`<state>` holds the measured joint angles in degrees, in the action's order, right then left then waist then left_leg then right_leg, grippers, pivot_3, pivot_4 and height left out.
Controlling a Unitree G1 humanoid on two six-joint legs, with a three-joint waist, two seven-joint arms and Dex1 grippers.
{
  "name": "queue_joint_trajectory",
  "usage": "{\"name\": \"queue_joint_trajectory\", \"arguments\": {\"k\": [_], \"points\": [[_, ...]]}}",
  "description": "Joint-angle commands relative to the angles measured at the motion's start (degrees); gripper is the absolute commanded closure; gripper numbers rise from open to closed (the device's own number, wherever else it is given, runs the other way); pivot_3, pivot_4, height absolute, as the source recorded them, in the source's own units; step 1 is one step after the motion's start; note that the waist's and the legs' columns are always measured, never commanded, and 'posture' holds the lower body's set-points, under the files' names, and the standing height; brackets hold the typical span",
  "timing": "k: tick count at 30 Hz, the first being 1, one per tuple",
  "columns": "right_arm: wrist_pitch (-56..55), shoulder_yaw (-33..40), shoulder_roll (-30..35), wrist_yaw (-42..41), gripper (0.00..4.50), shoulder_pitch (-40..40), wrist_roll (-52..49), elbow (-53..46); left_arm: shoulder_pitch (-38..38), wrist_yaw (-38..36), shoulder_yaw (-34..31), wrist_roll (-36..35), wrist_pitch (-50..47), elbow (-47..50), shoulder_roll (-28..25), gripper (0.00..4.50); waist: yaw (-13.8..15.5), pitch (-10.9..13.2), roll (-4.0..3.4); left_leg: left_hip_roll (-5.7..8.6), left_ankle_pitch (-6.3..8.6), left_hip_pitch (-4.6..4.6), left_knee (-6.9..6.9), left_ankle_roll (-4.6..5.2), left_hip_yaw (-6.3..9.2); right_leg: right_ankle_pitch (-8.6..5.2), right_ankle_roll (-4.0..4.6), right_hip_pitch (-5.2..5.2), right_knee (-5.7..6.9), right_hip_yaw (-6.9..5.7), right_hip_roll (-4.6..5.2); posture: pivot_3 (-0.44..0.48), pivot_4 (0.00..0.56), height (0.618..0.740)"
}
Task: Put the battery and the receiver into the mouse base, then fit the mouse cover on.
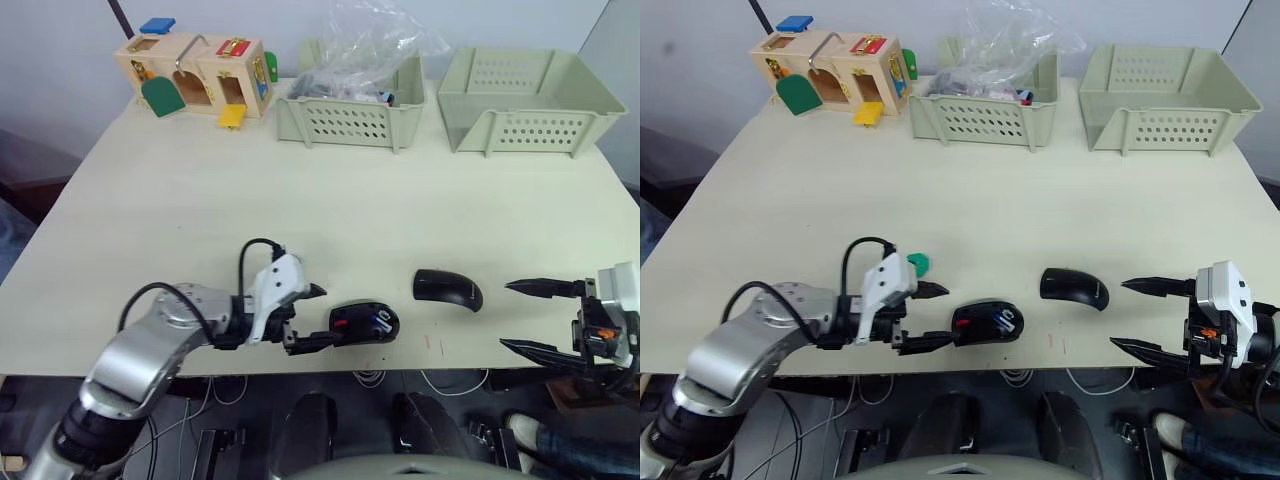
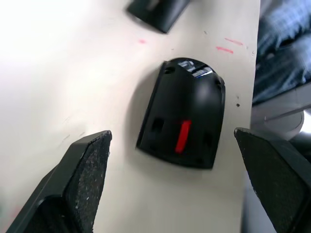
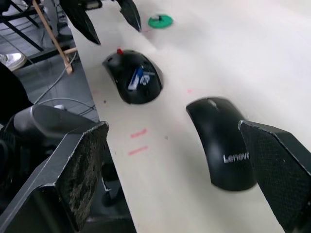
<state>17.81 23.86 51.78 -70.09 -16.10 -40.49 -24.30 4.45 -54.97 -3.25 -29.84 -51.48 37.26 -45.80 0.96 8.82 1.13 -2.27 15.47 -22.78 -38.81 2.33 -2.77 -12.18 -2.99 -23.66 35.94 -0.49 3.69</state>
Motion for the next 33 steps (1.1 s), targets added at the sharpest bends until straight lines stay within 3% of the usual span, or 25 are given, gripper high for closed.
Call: {"name": "queue_joint_trajectory", "arguments": {"k": [1,4,7,11,16,20,23,33], "points": [[0.5,3.4,-0.5,0.3,0.00,-0.8,-1.8,-1.7,-2.9,1.6,-12.6,-8.3,-3.0,3.7,1.3,0.19,0.0,0.0,0.01,0.00,0.00,-0.01,0.00,0.00,0.00,0.00,0.00,0.00,0.00,0.00,0.00,0.000,0.150,0.740],[-0.6,4.2,-1.8,1.1,0.00,-1.2,-1.3,-1.9,-6.3,5.7,-21.2,-13.0,-6.3,4.2,3.1,0.19,-0.1,0.0,0.00,-0.02,0.00,-0.01,0.00,0.00,0.01,0.10,0.17,0.00,0.00,0.00,0.01,0.000,0.150,0.740],[0.4,4.8,-2.8,1.2,0.00,-2.0,-2.4,-2.2,-10.6,8.9,-27.1,-13.4,-5.7,3.5,4.2,0.19,-0.1,0.0,0.00,0.00,0.00,0.05,0.00,0.00,0.00,0.05,0.08,0.01,0.01,0.00,-0.01,0.000,0.150,0.740],[1.9,4.8,-3.1,2.0,0.00,-2.3,-3.5,-3.0,-14.3,12.8,-30.9,-12.6,-4.3,0.8,6.0,0.19,0.0,0.0,0.01,0.00,0.00,0.04,0.00,-0.01,-0.02,0.09,0.15,0.00,0.01,0.01,-0.01,0.000,0.150,0.740],[1.0,3.8,-3.2,1.4,0.00,-1.9,-2.9,-3.9,-11.8,18.8,-26.2,-7.4,0.4,-2.2,7.8,0.19,0.1,0.0,0.05,0.03,0.00,0.03,0.00,-0.01,-0.01,0.12,0.20,0.01,0.01,0.00,0.01,0.000,0.150,0.740],[2.0,3.2,-4.6,3.7,0.00,-1.0,-4.2,-6.1,-10.7,25.4,-19.9,-4.6,1.2,-0.2,11.9,1.40,-0.1,0.0,0.04,0.04,0.00,0.03,0.00,-0.01,-0.04,0.14,0.23,0.01,0.01,0.04,0.01,0.000,0.150,0.740],[3.1,2.9,-5.9,5.8,0.00,-0.5,-5.5,-7.8,-8.5,29.3,-14.8,-2.1,2.0,0.1,14.4,1.40,0.0,0.0,0.08,0.03,0.00,0.02,0.00,-0.01,-0.02,0.15,0.23,0.02,0.01,0.04,0.00,0.000,0.150,0.740],[-3.4,1.5,-11.0,10.6,0.00,0.5,0.1,-9.7,-6.8,32.4,-11.8,-0.8,2.7,-1.0,16.2,1.40,-0.1,0.0,0.06,0.03,0.00,0.03,0.00,-0.01,-0.01,0.14,0.23,0.01,0.02,0.02,-0.02,0.000,0.150,0.740]]}}
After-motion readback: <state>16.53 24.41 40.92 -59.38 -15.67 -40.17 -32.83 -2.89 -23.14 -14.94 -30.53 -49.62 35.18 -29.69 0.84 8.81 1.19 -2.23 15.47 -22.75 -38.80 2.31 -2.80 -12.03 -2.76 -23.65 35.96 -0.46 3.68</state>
